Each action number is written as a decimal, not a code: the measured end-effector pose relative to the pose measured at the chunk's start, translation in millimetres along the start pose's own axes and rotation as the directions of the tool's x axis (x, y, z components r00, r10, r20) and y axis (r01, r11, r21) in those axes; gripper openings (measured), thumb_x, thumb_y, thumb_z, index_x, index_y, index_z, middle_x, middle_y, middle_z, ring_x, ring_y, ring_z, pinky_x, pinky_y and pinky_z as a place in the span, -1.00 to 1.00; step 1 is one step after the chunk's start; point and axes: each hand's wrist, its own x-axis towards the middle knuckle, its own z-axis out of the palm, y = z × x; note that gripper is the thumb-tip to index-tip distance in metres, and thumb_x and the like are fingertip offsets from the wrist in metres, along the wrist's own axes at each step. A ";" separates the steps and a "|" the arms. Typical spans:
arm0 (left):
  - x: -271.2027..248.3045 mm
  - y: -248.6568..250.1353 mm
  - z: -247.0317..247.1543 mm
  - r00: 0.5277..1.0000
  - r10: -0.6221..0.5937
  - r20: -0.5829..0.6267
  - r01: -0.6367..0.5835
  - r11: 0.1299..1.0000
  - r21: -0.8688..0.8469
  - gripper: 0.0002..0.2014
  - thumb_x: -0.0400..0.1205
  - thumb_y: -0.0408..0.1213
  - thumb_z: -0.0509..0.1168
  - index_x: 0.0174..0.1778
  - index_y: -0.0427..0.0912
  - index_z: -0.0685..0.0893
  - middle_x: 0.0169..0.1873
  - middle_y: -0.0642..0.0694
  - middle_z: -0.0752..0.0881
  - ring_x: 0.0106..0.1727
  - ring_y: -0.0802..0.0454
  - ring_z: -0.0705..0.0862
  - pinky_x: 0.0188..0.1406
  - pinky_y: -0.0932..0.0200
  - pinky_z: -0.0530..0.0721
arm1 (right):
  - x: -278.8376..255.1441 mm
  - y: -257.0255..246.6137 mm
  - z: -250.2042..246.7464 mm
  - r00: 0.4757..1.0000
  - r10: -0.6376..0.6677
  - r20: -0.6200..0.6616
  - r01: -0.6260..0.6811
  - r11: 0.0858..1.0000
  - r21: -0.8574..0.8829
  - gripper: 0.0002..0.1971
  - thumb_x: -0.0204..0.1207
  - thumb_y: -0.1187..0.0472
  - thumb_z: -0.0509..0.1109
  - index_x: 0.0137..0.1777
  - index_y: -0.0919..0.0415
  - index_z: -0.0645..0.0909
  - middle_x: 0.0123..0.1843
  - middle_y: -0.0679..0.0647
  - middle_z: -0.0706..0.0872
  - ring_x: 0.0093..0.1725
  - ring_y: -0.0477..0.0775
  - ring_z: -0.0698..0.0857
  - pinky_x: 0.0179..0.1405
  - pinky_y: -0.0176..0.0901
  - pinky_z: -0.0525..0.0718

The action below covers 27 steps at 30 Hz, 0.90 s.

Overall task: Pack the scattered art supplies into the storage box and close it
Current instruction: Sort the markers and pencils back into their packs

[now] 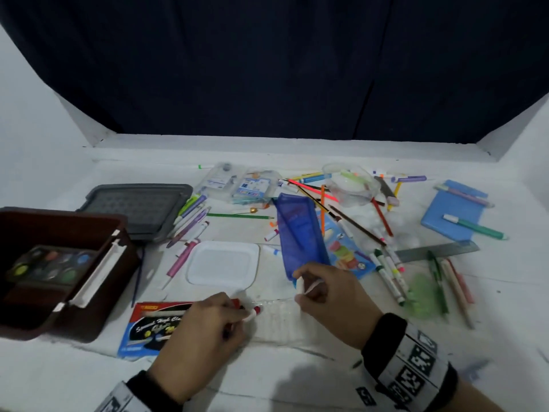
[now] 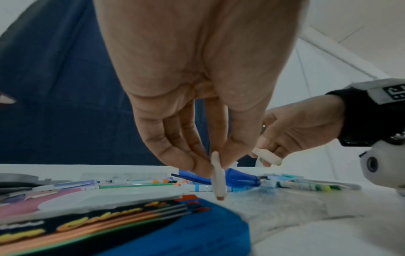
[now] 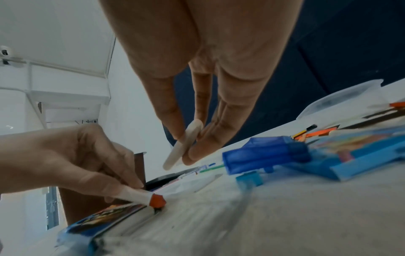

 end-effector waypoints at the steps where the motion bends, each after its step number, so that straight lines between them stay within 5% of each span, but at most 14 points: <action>1: -2.5 -4.3 -0.2 1.000 0.012 0.008 -0.012 1.000 0.000 -0.72 0.49 -0.07 0.30 0.01 0.16 0.87 -0.27 0.17 0.69 -0.29 0.28 0.69 -0.20 0.38 0.61 | -0.6 -3.2 10.3 1.000 0.023 0.013 -0.023 1.000 0.001 -0.77 0.41 0.32 0.54 0.02 0.06 0.67 -0.31 -0.08 0.67 -0.35 -0.13 0.72 -0.26 -0.51 0.54; 7: -1.6 -19.4 -1.1 0.990 0.051 0.130 -0.064 0.993 0.099 -0.79 0.49 -0.06 0.28 -0.21 0.00 0.81 -0.29 0.10 0.63 -0.28 0.14 0.65 -0.24 0.22 0.62 | -2.0 -20.1 50.5 0.977 0.183 0.111 -0.182 0.983 -0.022 -0.74 0.48 0.19 0.53 0.11 -0.07 0.61 -0.13 -0.06 0.69 -0.22 -0.05 0.77 -0.13 -0.24 0.78; 11: 8.7 -14.3 2.5 0.973 0.102 0.208 -0.140 0.974 0.177 -0.80 0.39 -0.07 0.21 -0.47 -0.09 0.54 -0.35 0.02 0.61 -0.31 -0.02 0.65 -0.36 0.20 0.52 | -2.2 -22.6 63.4 0.969 0.212 0.129 -0.213 0.977 -0.009 -0.72 0.47 0.28 0.53 0.10 0.01 0.60 -0.12 0.01 0.69 -0.27 -0.01 0.78 -0.17 -0.10 0.81; 15: 11.7 -14.7 6.2 0.952 0.056 0.301 -0.121 0.972 0.200 -0.78 0.57 -0.03 0.33 -0.33 -0.06 0.60 -0.10 -0.09 0.65 -0.02 -0.09 0.64 -0.13 0.15 0.38 | 0.7 -19.2 69.9 0.965 0.223 0.138 -0.222 0.975 -0.027 -0.76 0.48 0.28 0.53 0.07 0.04 0.61 -0.10 -0.01 0.70 -0.22 0.01 0.78 -0.16 -0.09 0.82; 19: 12.7 -22.7 10.8 0.943 0.083 0.324 -0.136 0.980 0.146 -0.73 0.65 0.04 0.34 -0.11 -0.10 0.76 -0.03 -0.07 0.64 0.03 -0.04 0.63 -0.07 0.22 0.42 | 4.6 -18.0 70.3 0.969 0.207 0.132 -0.203 0.978 -0.042 -0.77 0.47 0.31 0.53 0.07 0.09 0.63 -0.11 0.00 0.72 -0.19 -0.02 0.76 -0.16 -0.22 0.79; 23: 20.0 -26.0 9.7 0.958 0.061 0.280 -0.091 0.991 0.094 -0.82 0.57 -0.12 0.45 0.05 -0.01 0.85 0.01 -0.06 0.67 0.11 -0.04 0.65 -0.01 0.26 0.45 | 7.3 -18.1 70.9 0.972 0.184 0.145 -0.181 0.983 -0.038 -0.78 0.46 0.35 0.52 0.06 0.13 0.65 -0.15 0.00 0.71 -0.20 0.01 0.75 -0.20 -0.28 0.77; 27: 23.6 -24.2 10.1 0.976 -0.019 0.216 -0.005 0.994 0.111 -0.64 0.44 -0.09 0.57 0.16 0.09 0.78 -0.03 0.04 0.64 0.05 0.03 0.64 -0.11 0.30 0.34 | 11.1 -15.5 72.7 0.973 0.160 0.164 -0.151 0.986 -0.068 -0.76 0.40 0.35 0.56 0.04 0.18 0.66 -0.14 0.02 0.75 -0.20 -0.05 0.73 -0.16 -0.30 0.74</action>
